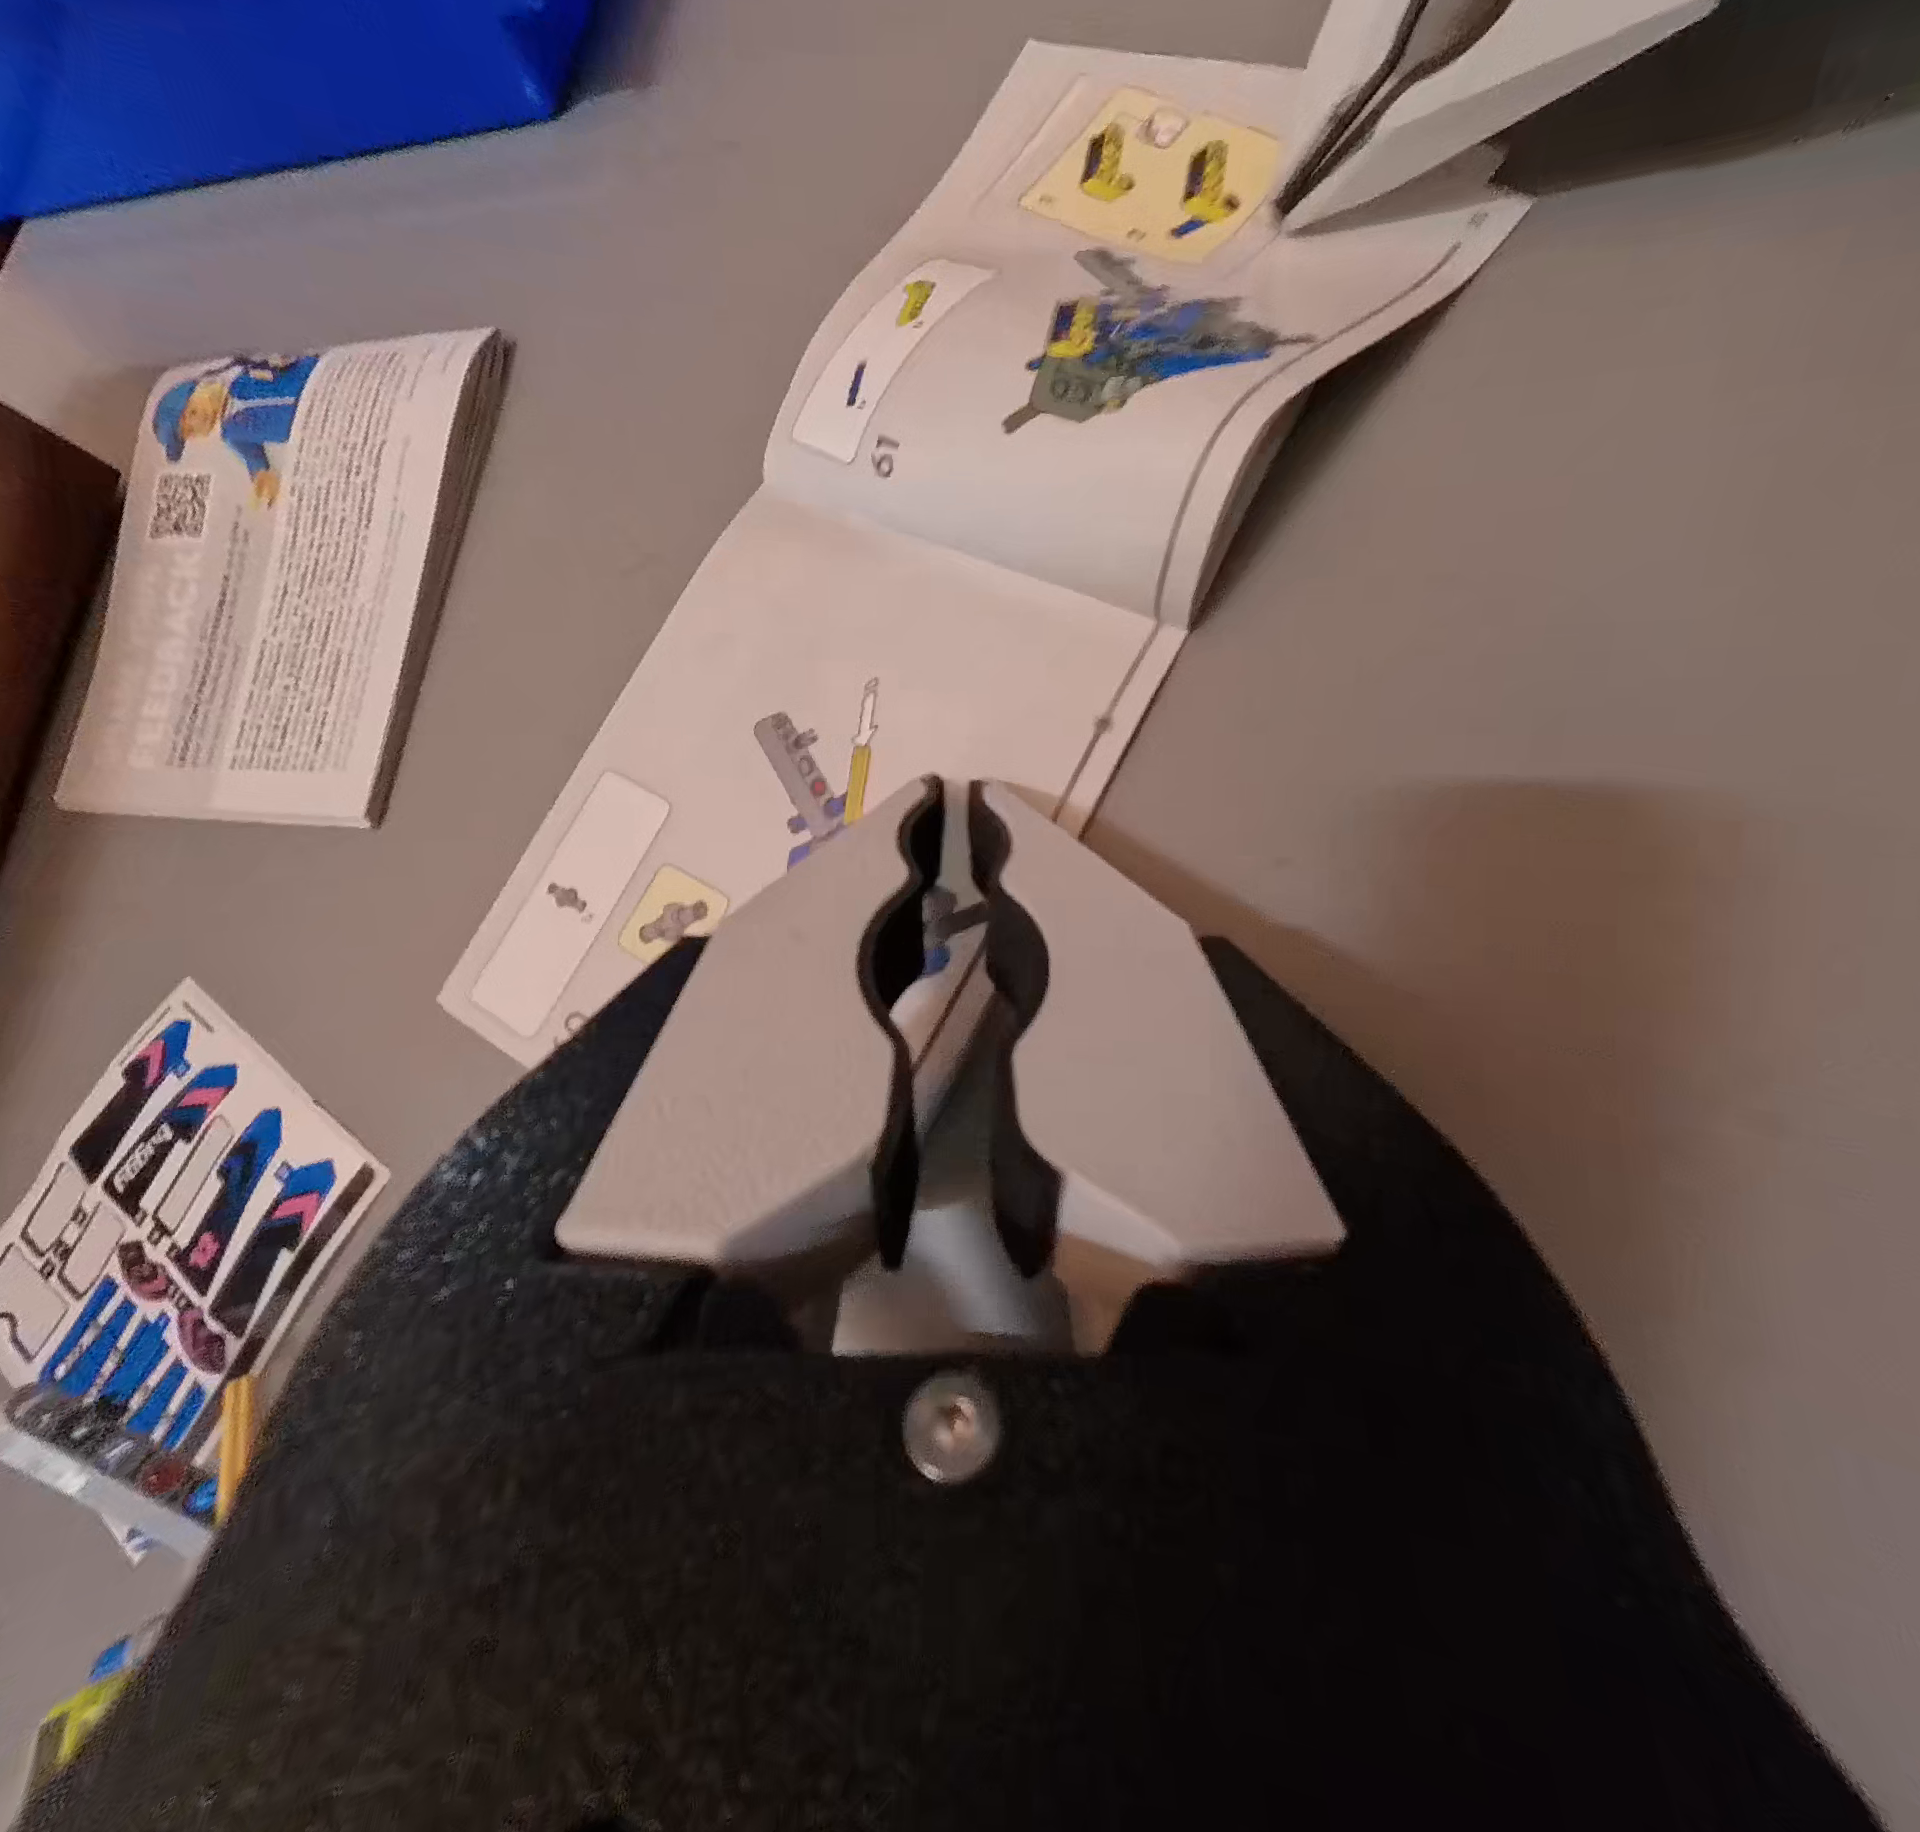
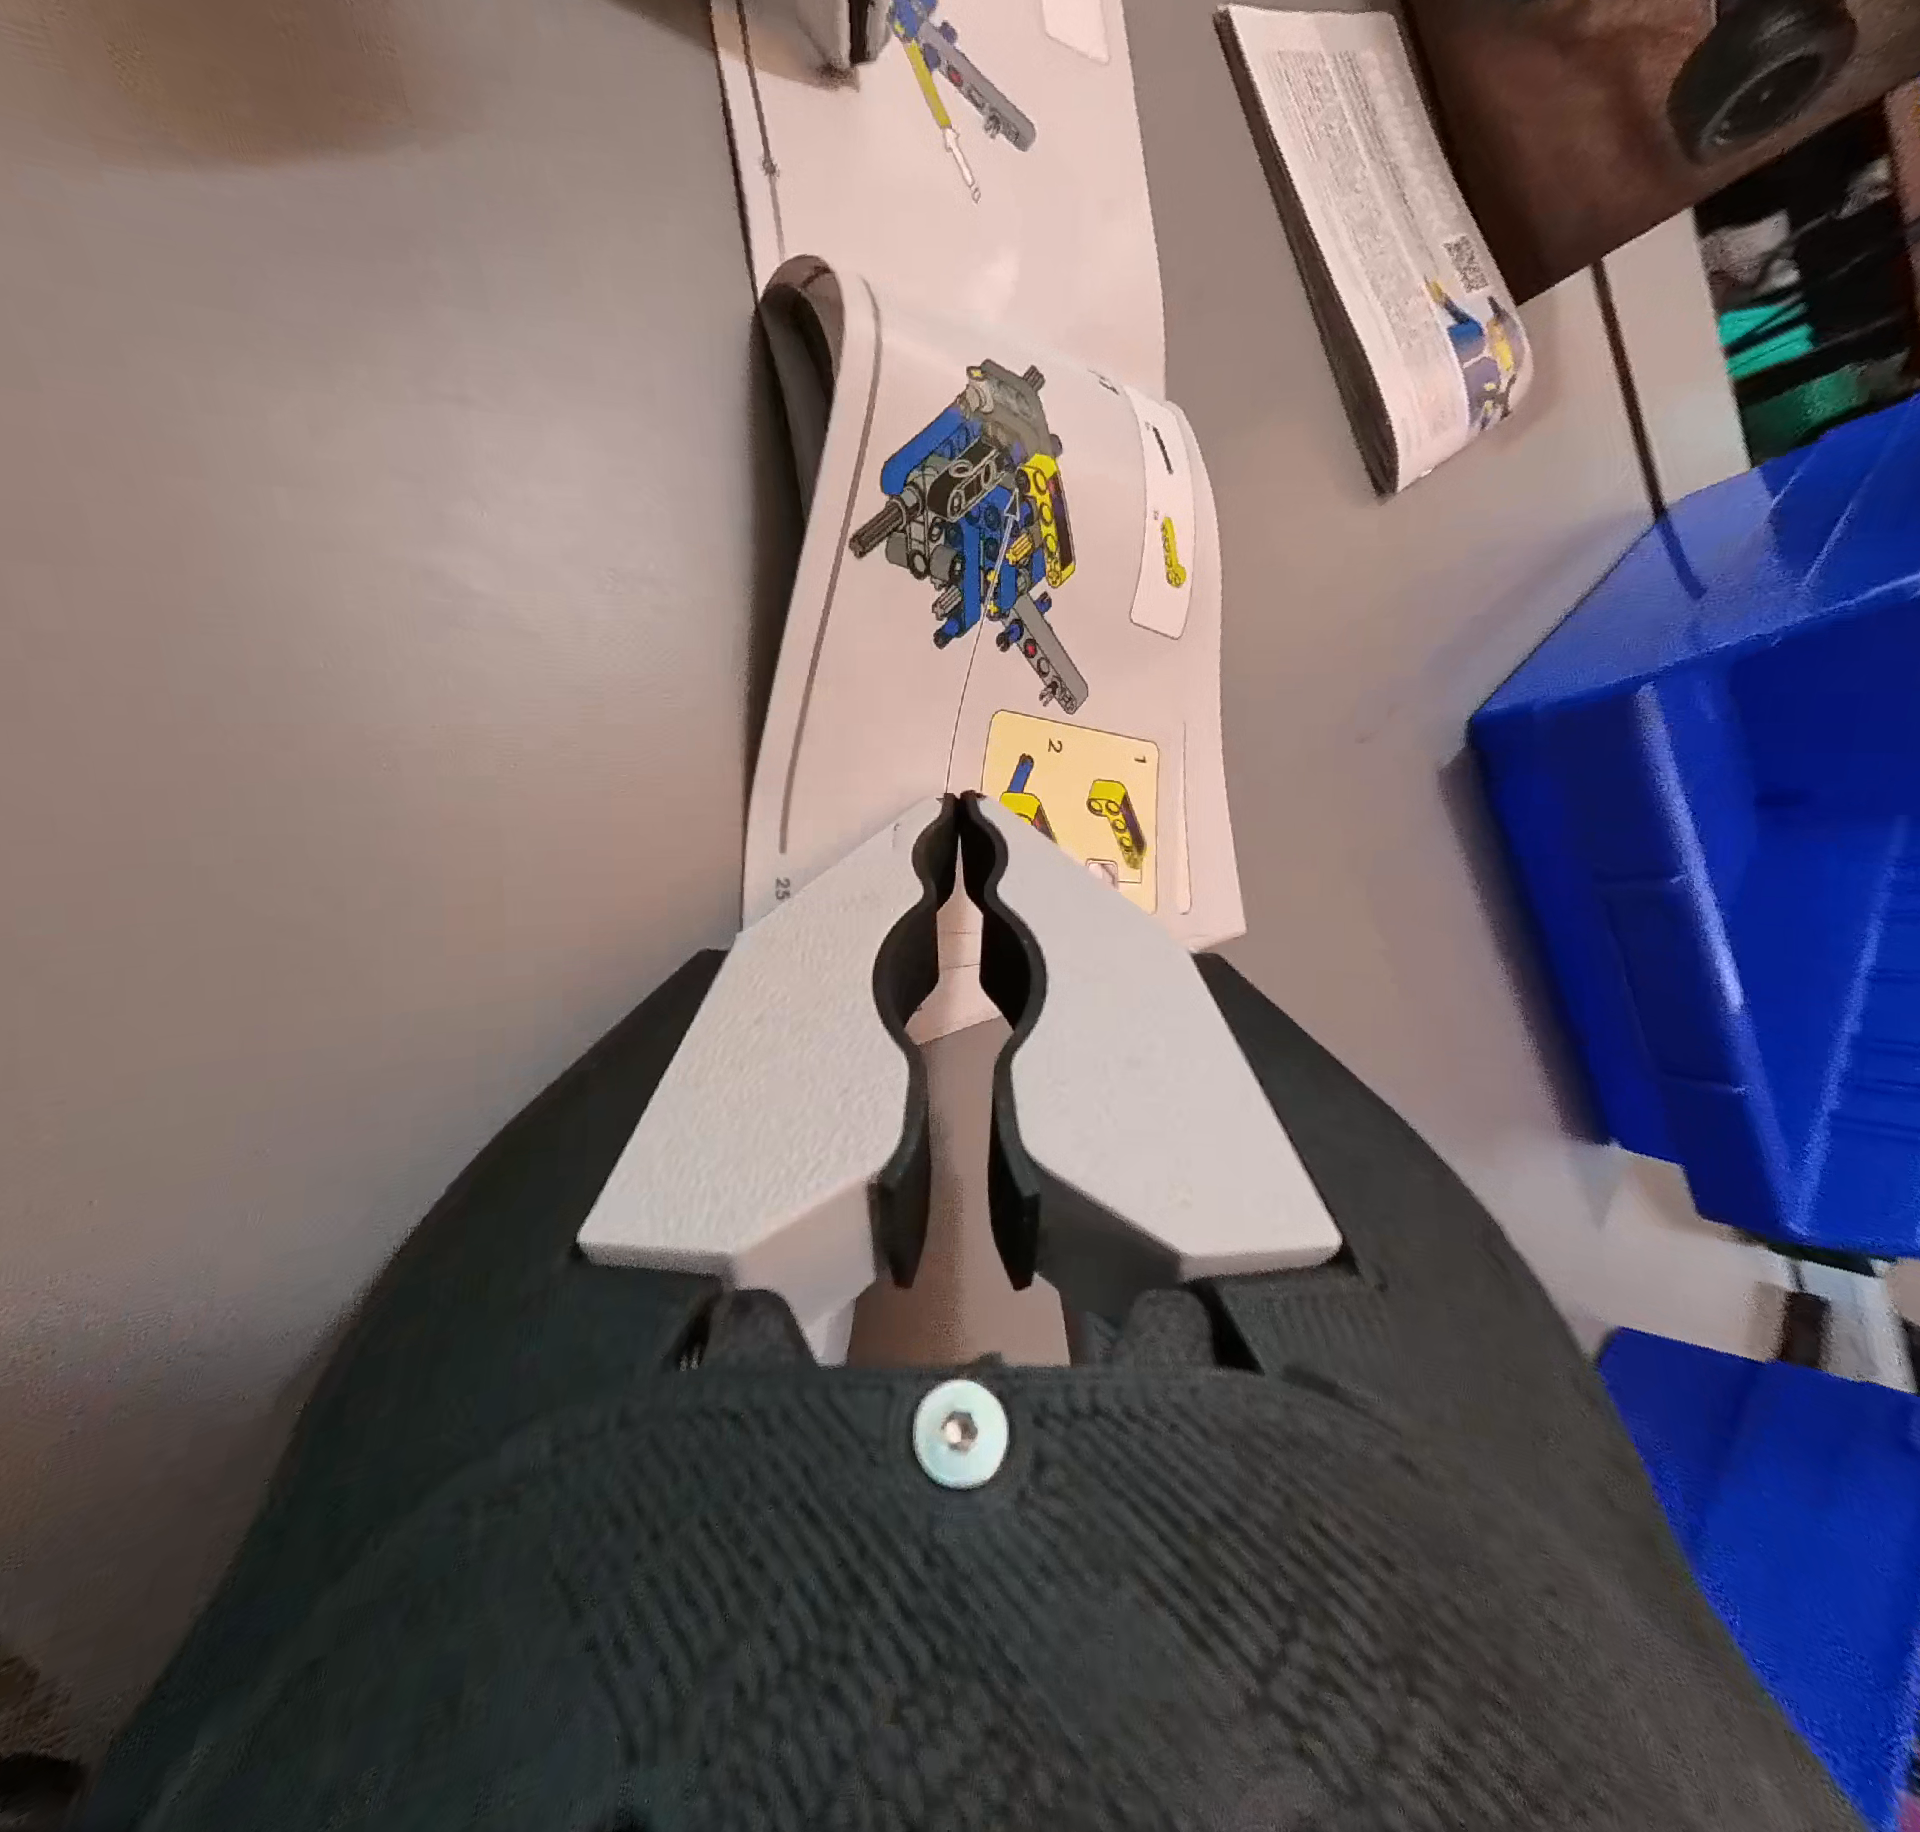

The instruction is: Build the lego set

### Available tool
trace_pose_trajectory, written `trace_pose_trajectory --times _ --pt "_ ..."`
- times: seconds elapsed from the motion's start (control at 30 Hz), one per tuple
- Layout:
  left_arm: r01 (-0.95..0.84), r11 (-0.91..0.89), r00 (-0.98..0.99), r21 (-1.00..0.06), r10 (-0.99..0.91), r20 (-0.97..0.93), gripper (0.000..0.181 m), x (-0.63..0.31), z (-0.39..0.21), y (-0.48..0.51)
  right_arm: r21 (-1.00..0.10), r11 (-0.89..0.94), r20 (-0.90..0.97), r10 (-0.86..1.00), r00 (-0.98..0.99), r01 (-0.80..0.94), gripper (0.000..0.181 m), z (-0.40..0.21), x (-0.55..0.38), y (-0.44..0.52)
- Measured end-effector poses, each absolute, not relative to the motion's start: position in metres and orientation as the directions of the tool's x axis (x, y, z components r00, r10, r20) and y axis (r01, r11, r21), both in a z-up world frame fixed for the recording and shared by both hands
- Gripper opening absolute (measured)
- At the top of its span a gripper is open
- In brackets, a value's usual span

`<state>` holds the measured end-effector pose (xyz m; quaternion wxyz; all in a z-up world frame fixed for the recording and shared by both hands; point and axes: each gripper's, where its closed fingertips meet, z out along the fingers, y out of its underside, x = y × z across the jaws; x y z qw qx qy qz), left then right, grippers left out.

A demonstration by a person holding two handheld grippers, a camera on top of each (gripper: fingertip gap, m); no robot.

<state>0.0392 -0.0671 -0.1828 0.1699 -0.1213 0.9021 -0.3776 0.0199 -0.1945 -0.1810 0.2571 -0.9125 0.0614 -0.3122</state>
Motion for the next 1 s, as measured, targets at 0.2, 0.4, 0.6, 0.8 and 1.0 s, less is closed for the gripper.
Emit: trace_pose_trajectory --times 0.2,0.4,0.6,0.8,1.0 --pt "0.019 0.625 -0.924 -0.78 -0.286 -0.252 0.013 0.007 -0.163 -0.098 -0.545 -0.838 0.551 -0.328 0.768 0.034 0.0 -0.181 0.025 -0.195" --pt "-0.005 0.543 -0.861 -0.84 -0.429 -0.272 0.009 0.009 -0.136 -0.062 -0.558 -0.829 0.547 -0.345 0.763 0.025 0.0 -0.181 0.028 -0.196" --pt "-0.132 0.538 -0.597 -0.832 -0.714 -0.367 0.016 0.053 -0.118 0.067 -0.578 -0.815 0.54 -0.36 0.761 0.024 0.0 -0.18 0.028 -0.196" --pt "-0.279 0.404 -0.548 -0.871 -0.812 -0.201 0.04 0.074 -0.123 0.118 -0.59 -0.807 0.536 -0.372 0.758 0.021 0.002 -0.177 0.029 -0.197" --pt "-0.2 0.429 -0.634 -0.881 -0.742 -0.218 0.032 0.066 -0.117 0.093 -0.624 -0.781 0.519 -0.406 0.752 0.009 0.015 -0.163 0.022 -0.208"
